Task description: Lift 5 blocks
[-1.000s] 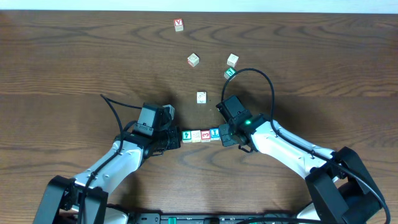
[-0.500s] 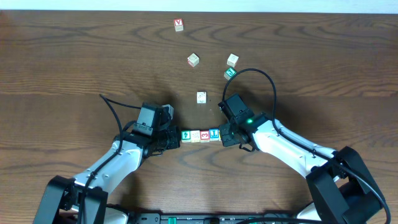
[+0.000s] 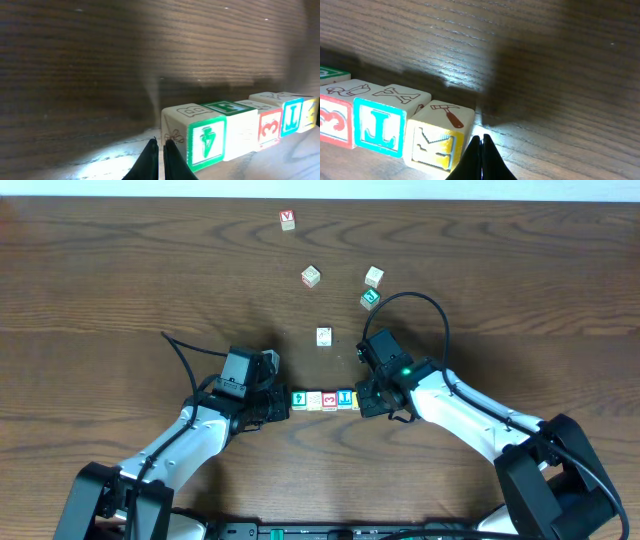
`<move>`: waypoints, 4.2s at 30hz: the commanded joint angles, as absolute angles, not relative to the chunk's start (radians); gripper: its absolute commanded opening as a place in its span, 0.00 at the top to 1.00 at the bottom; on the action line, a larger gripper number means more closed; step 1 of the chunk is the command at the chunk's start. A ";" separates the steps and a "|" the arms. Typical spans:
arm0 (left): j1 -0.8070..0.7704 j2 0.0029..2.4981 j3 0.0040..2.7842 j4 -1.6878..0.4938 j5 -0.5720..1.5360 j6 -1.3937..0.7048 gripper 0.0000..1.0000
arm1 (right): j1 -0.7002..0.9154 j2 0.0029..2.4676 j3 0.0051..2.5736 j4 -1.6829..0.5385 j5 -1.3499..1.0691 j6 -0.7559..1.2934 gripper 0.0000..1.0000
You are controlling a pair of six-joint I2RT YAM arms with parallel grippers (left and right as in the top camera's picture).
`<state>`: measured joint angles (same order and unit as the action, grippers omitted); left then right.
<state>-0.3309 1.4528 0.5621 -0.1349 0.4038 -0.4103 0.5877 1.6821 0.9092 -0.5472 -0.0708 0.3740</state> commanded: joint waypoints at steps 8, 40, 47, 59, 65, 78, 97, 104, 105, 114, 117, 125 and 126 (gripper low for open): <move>-0.331 1.450 0.558 -0.141 0.378 -0.307 0.93 | 0.583 1.688 0.908 -0.550 -0.157 0.368 0.99; -0.333 1.451 0.558 -0.141 0.491 -0.284 0.93 | 0.583 1.688 0.908 -0.545 -0.266 0.519 0.99; -0.333 1.450 0.558 -0.141 0.543 -0.220 0.93 | 0.583 1.688 0.908 -0.503 -0.321 0.472 0.99; -0.333 1.450 0.558 -0.136 0.592 -0.181 0.93 | 0.583 1.688 0.908 -0.489 -0.342 0.473 0.99; -0.333 1.450 0.558 -0.119 0.591 -0.238 0.93 | 0.583 1.688 0.908 -0.479 -0.350 0.474 0.99; -0.333 1.450 0.558 -0.096 0.541 -0.335 0.93 | 0.584 1.688 0.908 -0.477 -0.368 0.474 0.99; -0.333 1.450 0.558 -0.092 0.597 -0.311 0.92 | 0.584 1.672 0.909 -0.470 -0.401 0.474 0.99; -0.333 1.449 0.560 -0.092 0.595 -0.312 0.93 | 0.584 1.633 0.909 -0.463 -0.386 0.473 0.99; -0.333 1.449 0.561 -0.092 0.595 -0.312 0.93 | 0.584 1.632 0.909 -0.463 -0.386 0.474 0.99; -0.333 1.449 0.561 -0.092 0.603 -0.313 0.93 | 0.584 1.632 0.909 -0.463 -0.387 0.474 0.99; -0.333 1.449 0.566 -0.092 0.615 -0.312 0.93 | 0.584 1.632 0.909 -0.464 -0.387 0.474 0.99; -0.333 1.435 0.576 -0.092 0.631 -0.313 0.93 | 0.584 1.632 0.909 -0.463 -0.387 0.474 0.99; -0.333 1.430 0.576 -0.092 0.637 -0.313 0.93 | 0.584 1.632 0.909 -0.463 -0.387 0.474 0.99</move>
<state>-0.3084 1.4528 0.5491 -0.1116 0.4465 -0.3172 0.5591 1.6600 0.8951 -0.4965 -0.1932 0.4858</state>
